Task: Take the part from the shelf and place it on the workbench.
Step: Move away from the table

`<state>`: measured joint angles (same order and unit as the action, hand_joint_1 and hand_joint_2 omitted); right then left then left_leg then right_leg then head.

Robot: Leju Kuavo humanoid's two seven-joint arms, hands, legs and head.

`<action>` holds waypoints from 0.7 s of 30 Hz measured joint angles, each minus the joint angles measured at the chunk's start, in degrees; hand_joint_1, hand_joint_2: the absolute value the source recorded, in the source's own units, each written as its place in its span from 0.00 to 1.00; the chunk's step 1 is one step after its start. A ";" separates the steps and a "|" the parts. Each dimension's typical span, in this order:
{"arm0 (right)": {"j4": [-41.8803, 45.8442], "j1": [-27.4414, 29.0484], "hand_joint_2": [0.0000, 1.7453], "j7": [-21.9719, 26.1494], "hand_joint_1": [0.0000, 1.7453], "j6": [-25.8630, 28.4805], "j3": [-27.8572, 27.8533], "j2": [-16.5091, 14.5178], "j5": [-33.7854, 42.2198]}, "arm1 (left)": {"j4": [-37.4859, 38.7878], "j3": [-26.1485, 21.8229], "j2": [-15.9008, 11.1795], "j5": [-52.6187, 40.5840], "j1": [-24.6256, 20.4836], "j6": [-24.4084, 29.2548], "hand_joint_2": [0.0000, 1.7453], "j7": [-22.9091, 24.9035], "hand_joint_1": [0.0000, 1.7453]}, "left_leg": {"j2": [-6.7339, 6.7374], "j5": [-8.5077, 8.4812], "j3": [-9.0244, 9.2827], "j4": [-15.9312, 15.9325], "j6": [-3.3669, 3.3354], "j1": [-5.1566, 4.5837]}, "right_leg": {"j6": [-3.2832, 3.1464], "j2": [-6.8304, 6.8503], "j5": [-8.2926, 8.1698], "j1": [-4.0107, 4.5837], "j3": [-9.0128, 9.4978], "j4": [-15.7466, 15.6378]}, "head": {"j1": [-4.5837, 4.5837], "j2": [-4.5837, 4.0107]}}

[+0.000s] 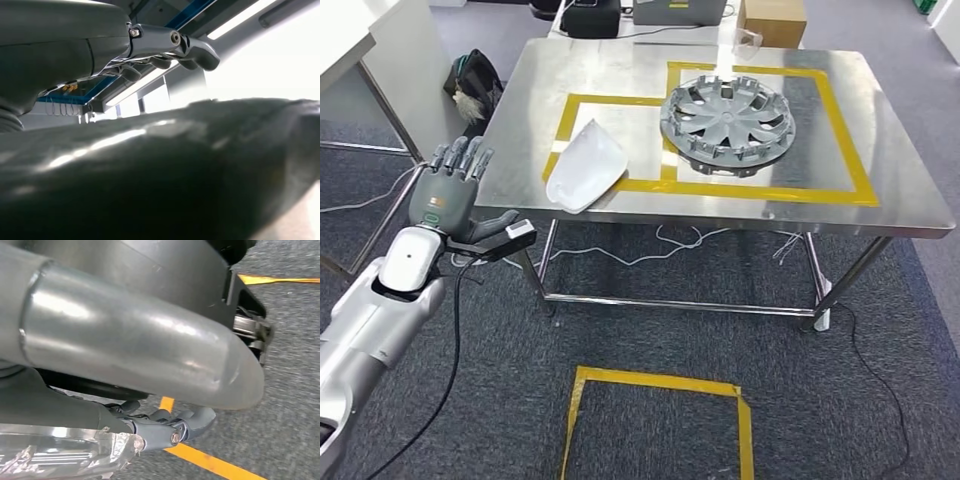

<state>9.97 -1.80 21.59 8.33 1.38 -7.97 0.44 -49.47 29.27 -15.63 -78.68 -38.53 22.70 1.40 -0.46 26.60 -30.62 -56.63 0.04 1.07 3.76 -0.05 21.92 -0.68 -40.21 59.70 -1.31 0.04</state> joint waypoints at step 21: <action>0.20 -0.18 0.00 1.62 0.00 -1.47 -0.46 0.65 0.81 | 2.02 1.38 3.31 -0.89 -3.95 -2.03 0.00 0.51 0.00 | 0.12 1.75 -11.26 -17.22 2.71 -0.51 | -3.41 0.05 0.77 0.76 4.42 -2.48 | -0.39 0.00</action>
<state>10.16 -1.98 23.21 6.86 0.91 -7.32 1.25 -47.45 30.65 -12.32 -79.57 -42.49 20.67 1.91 -0.34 28.35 -41.88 -73.86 2.75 0.56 0.35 0.00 22.69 0.08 -35.79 57.22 -1.70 0.04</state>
